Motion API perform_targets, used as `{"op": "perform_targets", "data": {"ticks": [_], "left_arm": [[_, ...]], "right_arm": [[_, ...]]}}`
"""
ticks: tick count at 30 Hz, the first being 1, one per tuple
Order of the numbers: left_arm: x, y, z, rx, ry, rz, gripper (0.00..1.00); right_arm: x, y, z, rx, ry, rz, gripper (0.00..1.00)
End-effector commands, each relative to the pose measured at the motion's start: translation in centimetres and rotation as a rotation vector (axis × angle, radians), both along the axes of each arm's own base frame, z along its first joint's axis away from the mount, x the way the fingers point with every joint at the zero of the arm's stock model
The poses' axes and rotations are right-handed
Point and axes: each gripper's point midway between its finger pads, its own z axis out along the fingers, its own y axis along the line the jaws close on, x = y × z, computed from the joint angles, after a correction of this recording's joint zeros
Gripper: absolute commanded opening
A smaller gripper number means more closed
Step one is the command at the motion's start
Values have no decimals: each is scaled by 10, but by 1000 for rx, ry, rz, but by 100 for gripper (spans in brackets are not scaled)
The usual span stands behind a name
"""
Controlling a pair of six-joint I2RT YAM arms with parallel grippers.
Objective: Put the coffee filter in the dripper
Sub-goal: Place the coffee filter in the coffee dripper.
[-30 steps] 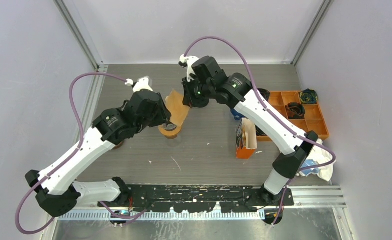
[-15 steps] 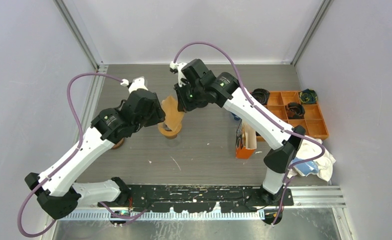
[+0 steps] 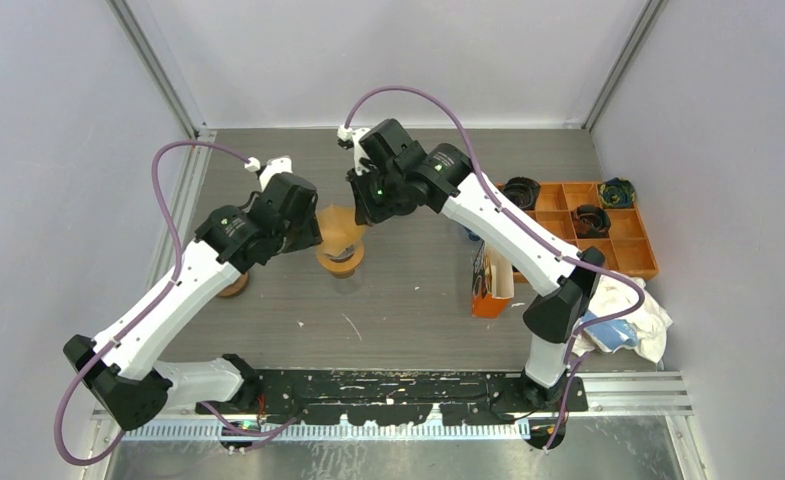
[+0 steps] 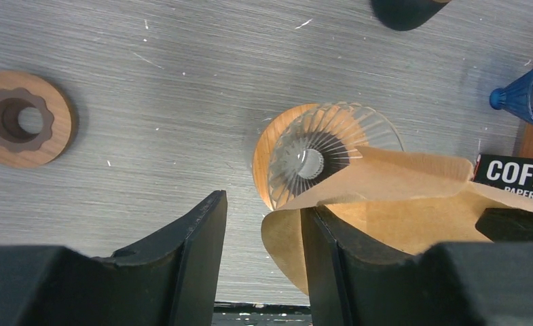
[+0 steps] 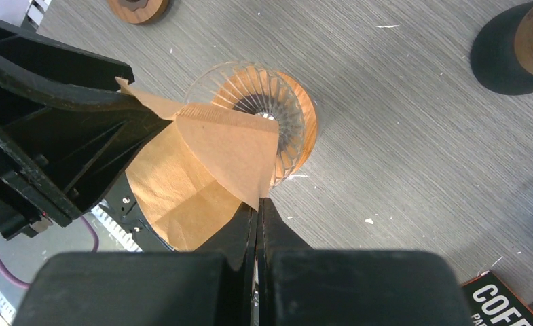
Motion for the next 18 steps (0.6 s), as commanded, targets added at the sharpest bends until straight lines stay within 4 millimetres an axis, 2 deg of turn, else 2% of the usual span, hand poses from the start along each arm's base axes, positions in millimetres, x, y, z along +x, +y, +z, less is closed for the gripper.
{"op": "perform_targets", "data": {"ticks": [1, 9, 18], "left_arm": [[0, 11, 5, 22, -12, 9, 47], [-3, 12, 13, -7, -23, -5, 51], [-1, 10, 4, 11, 13, -20, 51]], "right_arm": [[1, 8, 19, 56, -33, 14, 1], [3, 15, 8, 67, -1, 27, 1], [5, 19, -10, 65, 37, 31, 1]]}}
